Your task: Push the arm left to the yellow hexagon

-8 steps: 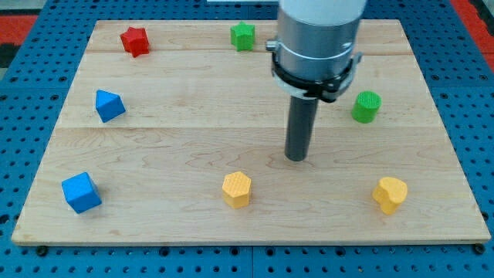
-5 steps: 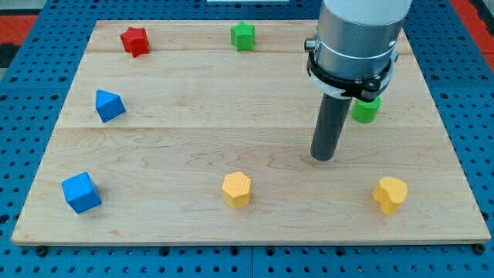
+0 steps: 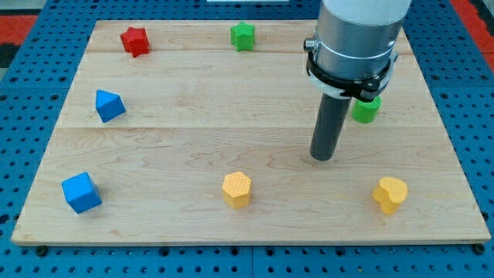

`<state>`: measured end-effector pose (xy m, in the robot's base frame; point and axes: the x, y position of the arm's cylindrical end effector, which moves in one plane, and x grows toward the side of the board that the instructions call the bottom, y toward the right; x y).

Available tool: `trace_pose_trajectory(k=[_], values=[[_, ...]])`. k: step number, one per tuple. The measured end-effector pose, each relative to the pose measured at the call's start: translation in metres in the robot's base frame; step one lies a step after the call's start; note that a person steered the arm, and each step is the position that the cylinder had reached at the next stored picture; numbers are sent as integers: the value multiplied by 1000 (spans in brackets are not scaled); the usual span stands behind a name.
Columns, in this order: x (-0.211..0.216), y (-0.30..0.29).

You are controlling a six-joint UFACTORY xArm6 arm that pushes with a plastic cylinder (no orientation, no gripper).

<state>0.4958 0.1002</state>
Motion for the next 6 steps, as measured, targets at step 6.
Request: trace_pose_trajectory(k=[6], values=[[-11,-132]])
